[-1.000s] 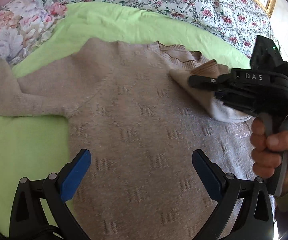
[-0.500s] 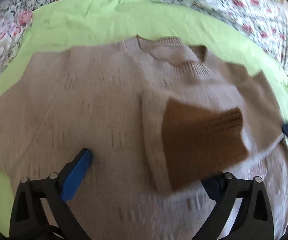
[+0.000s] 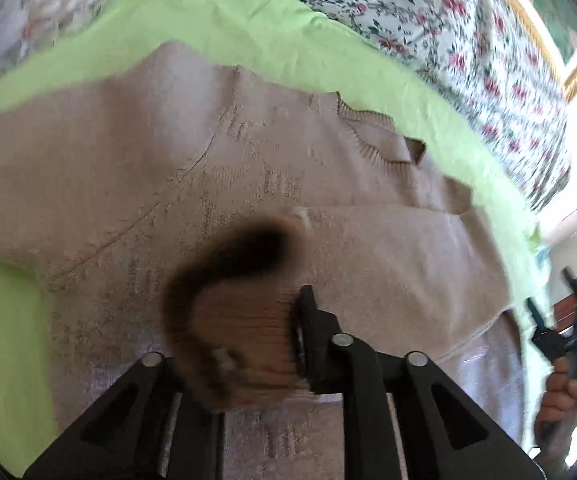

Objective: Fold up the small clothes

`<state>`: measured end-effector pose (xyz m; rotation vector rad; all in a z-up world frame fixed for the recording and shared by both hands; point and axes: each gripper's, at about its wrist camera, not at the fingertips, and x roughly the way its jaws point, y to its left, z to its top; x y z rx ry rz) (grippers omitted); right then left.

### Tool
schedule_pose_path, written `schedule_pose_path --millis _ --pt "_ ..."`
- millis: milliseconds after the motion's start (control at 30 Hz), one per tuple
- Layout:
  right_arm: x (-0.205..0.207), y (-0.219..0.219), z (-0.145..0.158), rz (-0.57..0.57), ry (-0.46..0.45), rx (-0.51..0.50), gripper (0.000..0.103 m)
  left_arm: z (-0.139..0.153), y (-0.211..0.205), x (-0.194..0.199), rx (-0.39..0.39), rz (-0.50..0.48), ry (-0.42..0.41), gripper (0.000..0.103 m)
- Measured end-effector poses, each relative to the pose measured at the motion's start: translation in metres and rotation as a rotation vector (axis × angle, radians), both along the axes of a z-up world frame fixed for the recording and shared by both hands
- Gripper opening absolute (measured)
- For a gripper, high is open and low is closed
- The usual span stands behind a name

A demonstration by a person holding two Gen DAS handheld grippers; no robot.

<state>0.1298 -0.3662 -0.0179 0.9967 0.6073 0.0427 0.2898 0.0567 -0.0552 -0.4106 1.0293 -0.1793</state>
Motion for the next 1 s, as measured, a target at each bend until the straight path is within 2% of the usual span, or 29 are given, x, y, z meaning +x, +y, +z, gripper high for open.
schedule_pose_path --millis 33,100,233,367,400,433,467,500,533,600,667,833,867,933,1000 --pt "0.001 -0.002 0.003 -0.003 0.006 -0.026 0.081 0.001 0.004 0.001 -0.004 0.007 -0.006 0.018" --pt "0.006 -0.005 0.007 -0.007 0.006 -0.072 0.081 0.003 0.006 0.001 0.031 0.014 -0.034 0.007" --pt "0.028 -0.009 0.008 -0.001 0.052 -0.186 0.081 -0.001 0.007 -0.011 0.022 -0.019 -0.041 0.007" --pt "0.073 0.001 -0.012 0.080 0.230 -0.366 0.079 0.000 0.008 -0.021 0.026 -0.039 -0.054 0.007" --pt "0.083 0.004 -0.019 0.097 0.274 -0.400 0.076 0.000 0.008 -0.022 0.029 -0.044 -0.057 0.007" --pt "0.090 0.005 -0.026 0.109 0.312 -0.425 0.069 0.001 0.008 -0.022 0.036 -0.058 -0.060 0.007" --pt "0.096 0.008 -0.032 0.135 0.337 -0.444 0.044 0.003 0.005 -0.022 0.053 -0.065 -0.069 0.005" --pt "0.100 0.010 -0.033 0.159 0.346 -0.464 0.013 0.007 0.003 -0.022 0.073 -0.073 -0.081 0.004" --pt "0.100 0.011 -0.029 0.159 0.335 -0.482 0.010 0.013 0.001 -0.023 0.090 -0.078 -0.103 0.004" --pt "0.087 0.002 -0.012 0.101 0.257 -0.465 0.009 0.024 0.003 -0.025 0.071 -0.073 -0.142 0.004" --pt "0.079 -0.004 -0.009 0.065 0.243 -0.444 0.009 0.023 0.008 -0.026 0.063 -0.068 -0.146 0.004" --pt "0.086 0.005 -0.033 0.083 0.329 -0.480 0.009 0.001 0.013 -0.022 0.059 -0.067 -0.070 0.006" --pt "0.086 0.006 -0.033 0.070 0.326 -0.485 0.009 0.002 0.015 -0.023 0.055 -0.065 -0.073 0.010" --pt "0.082 0.005 -0.029 0.052 0.326 -0.476 0.015 0.007 0.019 -0.026 0.085 -0.048 -0.076 0.016" --pt "0.075 0.003 -0.023 0.034 0.326 -0.448 0.028 0.012 0.026 -0.031 0.096 -0.040 -0.076 0.018"
